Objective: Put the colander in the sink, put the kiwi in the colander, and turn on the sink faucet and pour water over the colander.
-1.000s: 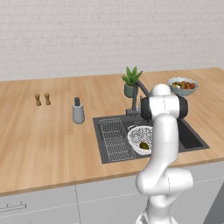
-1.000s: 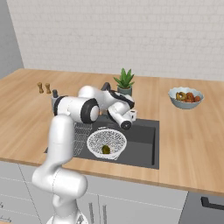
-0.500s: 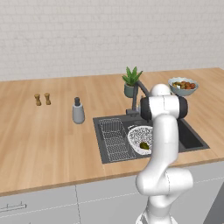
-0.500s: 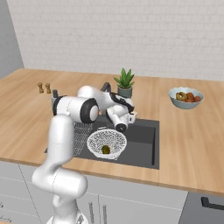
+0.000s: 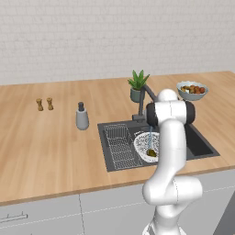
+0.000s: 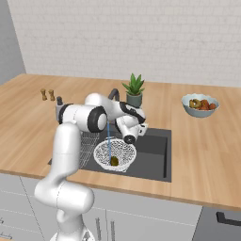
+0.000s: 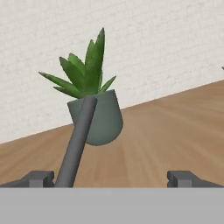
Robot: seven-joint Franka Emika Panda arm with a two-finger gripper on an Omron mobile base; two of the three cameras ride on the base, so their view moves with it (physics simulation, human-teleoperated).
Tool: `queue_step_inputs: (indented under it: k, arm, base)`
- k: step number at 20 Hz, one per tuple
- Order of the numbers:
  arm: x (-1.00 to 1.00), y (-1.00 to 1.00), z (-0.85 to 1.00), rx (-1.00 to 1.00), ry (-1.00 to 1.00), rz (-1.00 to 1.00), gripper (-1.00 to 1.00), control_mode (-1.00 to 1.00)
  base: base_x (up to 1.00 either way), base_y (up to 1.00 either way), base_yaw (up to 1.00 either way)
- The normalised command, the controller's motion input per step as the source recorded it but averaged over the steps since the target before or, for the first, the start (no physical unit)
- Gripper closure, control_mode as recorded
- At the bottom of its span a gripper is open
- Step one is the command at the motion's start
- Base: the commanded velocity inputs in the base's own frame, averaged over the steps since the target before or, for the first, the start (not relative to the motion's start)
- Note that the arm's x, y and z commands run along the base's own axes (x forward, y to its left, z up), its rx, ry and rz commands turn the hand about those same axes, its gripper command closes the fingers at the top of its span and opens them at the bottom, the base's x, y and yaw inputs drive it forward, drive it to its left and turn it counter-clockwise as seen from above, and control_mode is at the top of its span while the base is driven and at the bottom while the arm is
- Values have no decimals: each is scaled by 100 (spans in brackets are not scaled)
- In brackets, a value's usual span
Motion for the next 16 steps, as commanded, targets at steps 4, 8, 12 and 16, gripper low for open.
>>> queue_step_inputs:
  k: [4, 8, 12, 16]
  arm:
    - [67, -100, 0, 22, 4, 9, -100, -100]
    - [44, -100, 0, 18, 3, 9, -100, -100]
    - [9, -89, 0, 9, 0, 1, -100, -100]
    - [0, -54, 0, 1, 0, 0, -100, -100]
  base:
    - [0, 0, 0]
    - [0, 0, 0]
    - [0, 0, 0]
    - [0, 0, 0]
